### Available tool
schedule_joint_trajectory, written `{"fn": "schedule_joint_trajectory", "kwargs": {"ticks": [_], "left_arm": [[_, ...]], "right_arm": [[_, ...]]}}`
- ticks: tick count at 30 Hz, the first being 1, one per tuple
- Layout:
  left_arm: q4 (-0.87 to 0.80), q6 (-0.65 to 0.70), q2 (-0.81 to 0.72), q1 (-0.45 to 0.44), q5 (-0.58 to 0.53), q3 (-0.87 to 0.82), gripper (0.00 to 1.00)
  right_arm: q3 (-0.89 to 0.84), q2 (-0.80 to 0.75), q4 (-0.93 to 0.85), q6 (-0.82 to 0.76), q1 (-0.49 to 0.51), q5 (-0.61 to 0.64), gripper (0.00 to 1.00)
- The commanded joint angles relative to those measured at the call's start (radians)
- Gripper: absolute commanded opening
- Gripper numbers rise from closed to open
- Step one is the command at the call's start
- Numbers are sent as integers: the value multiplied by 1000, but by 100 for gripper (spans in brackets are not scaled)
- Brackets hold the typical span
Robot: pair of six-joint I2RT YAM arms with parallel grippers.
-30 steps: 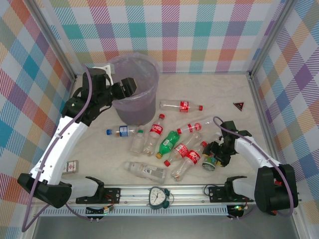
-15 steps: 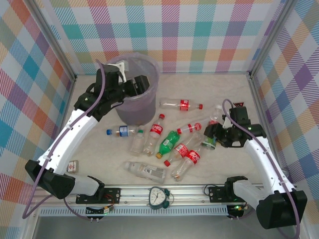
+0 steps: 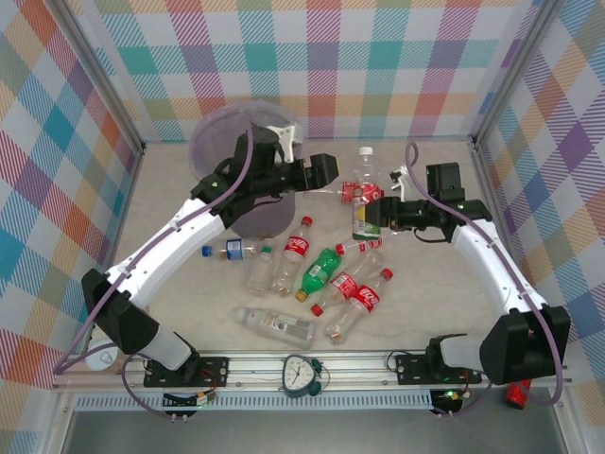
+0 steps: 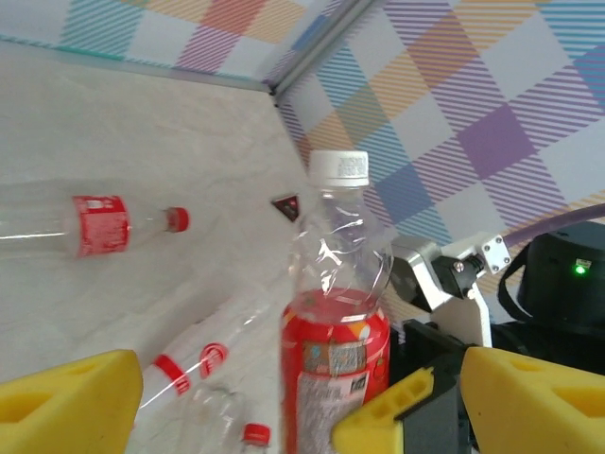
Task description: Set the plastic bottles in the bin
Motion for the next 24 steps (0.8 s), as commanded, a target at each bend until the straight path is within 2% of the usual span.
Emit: {"fn": "schedule_joint_trajectory", "kwargs": {"ticks": [1,7,11,18,24], "left_arm": [[145,-49,40,-27,23,-10,86],[205,-84,130,-61,30,8,83],[141,-55,177,-92,0,52,82],[158,-77,197,-103,4,41,63],[154,-75,196,-103,-2,42,50]], "right_arm": [[51,27,44,-75,27,-153,47],[47,40,75,-56,57,-185,49],[41,45,88,-40,59,-180,49],[38,53,109,-29,61,-154,49],[39,66,110,-29,62,-147,52]]}}
